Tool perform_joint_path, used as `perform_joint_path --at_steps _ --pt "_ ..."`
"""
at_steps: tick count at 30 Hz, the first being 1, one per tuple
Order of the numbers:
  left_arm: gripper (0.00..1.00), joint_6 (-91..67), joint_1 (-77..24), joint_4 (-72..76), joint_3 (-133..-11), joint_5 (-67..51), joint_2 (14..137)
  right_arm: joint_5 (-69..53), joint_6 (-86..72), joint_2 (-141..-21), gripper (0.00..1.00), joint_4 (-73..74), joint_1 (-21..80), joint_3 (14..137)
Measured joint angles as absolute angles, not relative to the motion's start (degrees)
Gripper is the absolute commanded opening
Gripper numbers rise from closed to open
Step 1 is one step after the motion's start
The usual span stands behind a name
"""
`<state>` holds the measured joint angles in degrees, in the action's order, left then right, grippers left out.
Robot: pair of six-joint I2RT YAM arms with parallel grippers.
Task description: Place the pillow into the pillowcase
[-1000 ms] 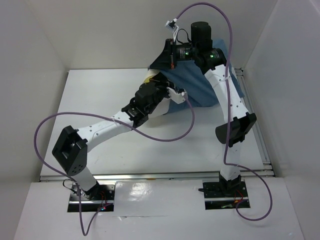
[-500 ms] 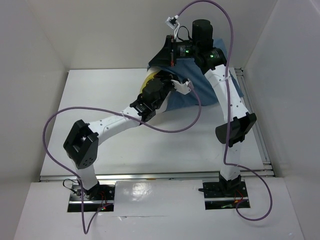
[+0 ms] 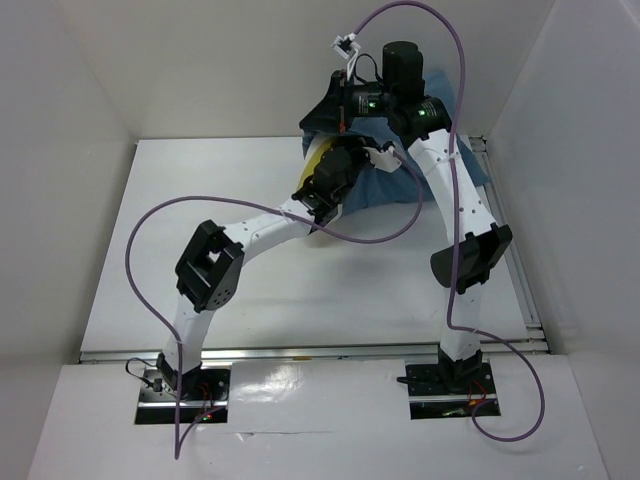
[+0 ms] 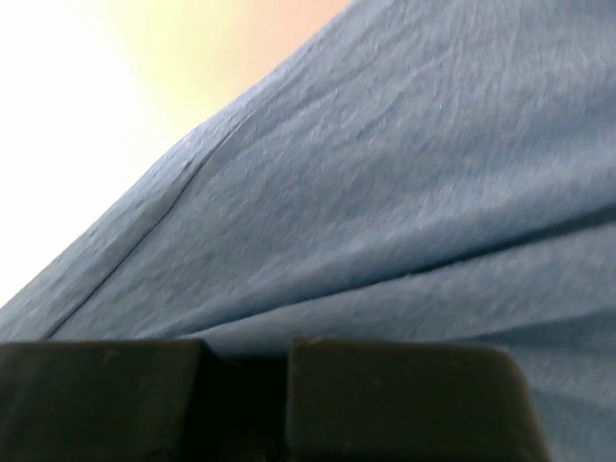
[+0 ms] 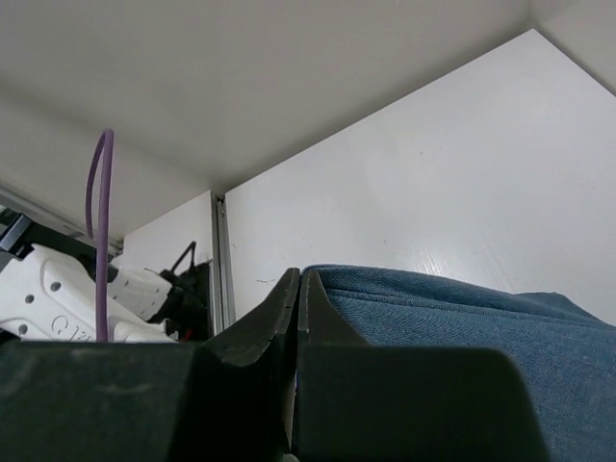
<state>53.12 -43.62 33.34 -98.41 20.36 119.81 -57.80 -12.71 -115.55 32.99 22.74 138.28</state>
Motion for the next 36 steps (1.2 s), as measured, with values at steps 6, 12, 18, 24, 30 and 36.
perform_joint_path --at_steps 6,12,18,24,30,36 --pt "0.00 52.3 -43.5 34.4 -105.0 19.9 124.4 -57.6 -11.6 -115.6 0.00 33.1 22.7 138.4" --pt "0.00 52.3 -42.6 34.7 -109.3 19.7 127.1 -58.0 -11.4 -115.7 0.00 32.6 22.7 138.8" --pt "0.00 50.7 -41.5 34.1 -114.9 19.7 130.9 -58.1 -11.6 -115.9 0.00 31.5 22.7 138.8" --pt "0.00 48.5 -40.9 33.4 -116.1 19.2 132.0 -58.5 -12.6 -116.4 0.00 29.9 22.7 138.2" --pt "0.00 44.8 -40.8 30.7 -124.5 19.0 137.0 -59.3 -14.9 -116.7 0.01 26.7 22.6 136.7" --pt "0.00 42.1 -41.0 30.5 -116.5 17.9 134.0 -61.5 -16.6 -116.7 0.13 25.5 22.5 133.5"
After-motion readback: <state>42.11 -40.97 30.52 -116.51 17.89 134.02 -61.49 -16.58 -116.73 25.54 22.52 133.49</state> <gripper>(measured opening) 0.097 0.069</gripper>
